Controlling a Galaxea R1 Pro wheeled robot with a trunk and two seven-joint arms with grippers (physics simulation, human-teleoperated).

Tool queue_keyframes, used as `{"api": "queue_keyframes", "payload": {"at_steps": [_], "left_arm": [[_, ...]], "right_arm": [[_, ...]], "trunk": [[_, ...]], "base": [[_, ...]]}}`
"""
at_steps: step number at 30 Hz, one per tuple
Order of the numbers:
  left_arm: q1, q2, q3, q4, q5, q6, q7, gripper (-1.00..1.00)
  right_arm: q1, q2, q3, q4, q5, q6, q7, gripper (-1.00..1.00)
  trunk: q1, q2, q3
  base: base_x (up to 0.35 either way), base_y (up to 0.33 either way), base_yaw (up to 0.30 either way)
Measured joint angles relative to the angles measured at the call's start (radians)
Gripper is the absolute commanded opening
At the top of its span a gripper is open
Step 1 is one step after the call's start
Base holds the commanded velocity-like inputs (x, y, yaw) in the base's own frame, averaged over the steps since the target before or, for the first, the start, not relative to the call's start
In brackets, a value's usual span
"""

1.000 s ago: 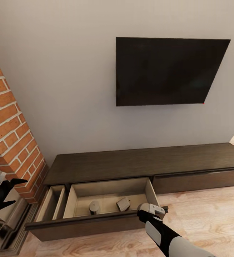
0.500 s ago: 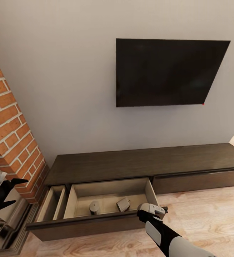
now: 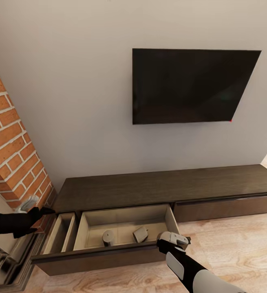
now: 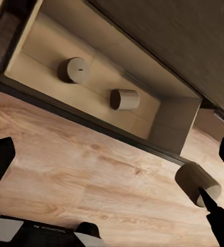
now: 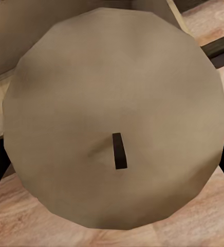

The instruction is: Place each of the two pumpkins and all three candles from the living room inside a cabinet in the living room (use any cabinet), then make sure every cabinet is closed, and position the cauldron so it is next to a table in the living room.

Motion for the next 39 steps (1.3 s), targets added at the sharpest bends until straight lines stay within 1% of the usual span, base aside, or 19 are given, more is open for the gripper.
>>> {"api": "queue_keyframes", "payload": {"at_steps": [1, 2, 3, 7, 12, 13, 15, 17, 20, 23, 26, 29, 31, 32, 33, 35, 36, 37, 39], "left_arm": [[-0.001, -0.001, -0.006, -0.010, -0.025, 0.000, 0.000, 1.00], [-0.002, -0.038, -0.025, -0.053, -0.114, -0.002, 0.002, 1.00], [-0.003, -0.069, -0.037, -0.060, -0.163, -0.002, 0.002, 1.00], [-0.006, -0.140, -0.054, -0.067, -0.332, -0.001, -0.002, 1.00], [-0.009, -0.230, -0.061, -0.072, -0.508, -0.001, -0.007, 1.00], [-0.010, -0.241, -0.065, -0.073, -0.528, -0.001, -0.007, 1.00], [-0.010, -0.252, -0.073, -0.081, -0.552, 0.000, -0.008, 1.00], [-0.011, -0.259, -0.080, -0.089, -0.563, 0.000, -0.008, 1.00], [-0.011, -0.261, -0.084, -0.094, -0.566, 0.001, -0.009, 1.00], [-0.011, -0.263, -0.086, -0.096, -0.567, 0.002, -0.013, 1.00], [-0.011, -0.263, -0.086, -0.097, -0.567, 0.002, -0.016, 1.00], [-0.010, -0.262, -0.085, -0.097, -0.567, 0.003, -0.016, 1.00], [-0.009, -0.262, -0.085, -0.097, -0.568, 0.003, -0.016, 1.00], [-0.009, -0.262, -0.085, -0.097, -0.567, 0.003, -0.016, 1.00], [-0.009, -0.262, -0.085, -0.097, -0.567, 0.002, -0.016, 1.00], [-0.009, -0.262, -0.084, -0.097, -0.567, 0.002, -0.017, 1.00], [-0.009, -0.262, -0.084, -0.096, -0.567, 0.002, -0.017, 1.00], [-0.008, -0.262, -0.084, -0.096, -0.567, 0.002, -0.016, 1.00], [-0.008, -0.261, -0.084, -0.096, -0.567, 0.002, -0.017, 1.00]], "right_arm": [[0.000, 0.000, 0.000, 0.000, 0.000, -0.001, 0.000, -1.00], [0.000, -0.001, 0.000, 0.000, 0.002, -0.003, 0.000, -1.00], [0.000, -0.002, 0.000, 0.000, 0.001, -0.003, 0.000, -1.00], [0.000, -0.003, 0.000, 0.000, 0.000, -0.004, 0.000, -1.00], [0.000, -0.003, 0.000, 0.000, 0.000, -0.004, 0.000, -1.00], [0.000, -0.003, 0.000, 0.000, 0.000, -0.004, 0.001, -1.00], [0.000, -0.001, 0.001, -0.001, 0.000, -0.004, 0.001, -1.00], [0.000, 0.000, 0.001, -0.001, 0.001, -0.002, 0.001, -1.00], [0.000, 0.000, 0.002, -0.002, 0.001, 0.001, 0.000, -1.00], [0.000, -0.001, 0.001, -0.003, -0.005, 0.032, -0.005, -1.00], [-0.001, -0.003, -0.002, -0.008, -0.006, 0.106, -0.007, -1.00], [-0.006, -0.003, -0.003, -0.057, -0.006, 0.213, -0.016, -1.00], [-0.009, -0.003, -0.005, -0.102, -0.006, 0.318, -0.054, -1.00], [-0.010, -0.002, -0.006, -0.133, -0.004, 0.384, -0.099, -1.00], [-0.012, -0.001, -0.007, -0.151, -0.001, 0.413, -0.125, -1.00], [-0.021, 0.000, -0.008, -0.172, 0.000, 0.449, -0.157, -1.00], [-0.042, 0.001, -0.008, -0.177, -0.005, 0.462, -0.171, -1.00], [-0.060, 0.002, -0.008, -0.178, 0.004, 0.468, -0.177, -1.00], [-0.082, 0.004, -0.008, -0.176, -0.004, 0.473, -0.182, -1.00]], "trunk": [[-0.004, 0.007, 0.003], [-0.008, 0.014, 0.006], [-0.011, 0.021, 0.009], [-0.027, 0.049, 0.022], [-0.046, 0.084, 0.038], [-0.050, 0.091, 0.041], [-0.058, 0.105, 0.047], [-0.065, 0.119, 0.053], [-0.077, 0.140, 0.063], [-0.088, 0.161, 0.072], [-0.100, 0.182, 0.082], [-0.111, 0.203, 0.091], [-0.119, 0.217, 0.097], [-0.123, 0.224, 0.100], [-0.127, 0.231, 0.104], [-0.134, 0.245, 0.110], [-0.138, 0.252, 0.113], [-0.142, 0.259, 0.116], [-0.146, 0.267, 0.120]], "base": [[0.000, 0.000, 0.000], [0.000, 0.000, 0.000], [0.000, 0.000, 0.000], [0.000, 0.000, 0.000], [0.000, 0.000, 0.000], [0.000, 0.000, 0.000], [0.000, 0.000, 0.000], [0.000, 0.000, 0.000], [0.000, 0.000, 0.000], [0.000, 0.000, 0.000], [0.000, 0.000, 0.000], [0.000, 0.000, 0.000], [0.000, 0.000, 0.000], [0.000, 0.000, 0.000], [0.000, 0.000, 0.000], [0.000, 0.000, 0.000], [0.000, 0.000, 0.000], [0.000, 0.000, 0.000], [0.000, 0.000, 0.000]]}}
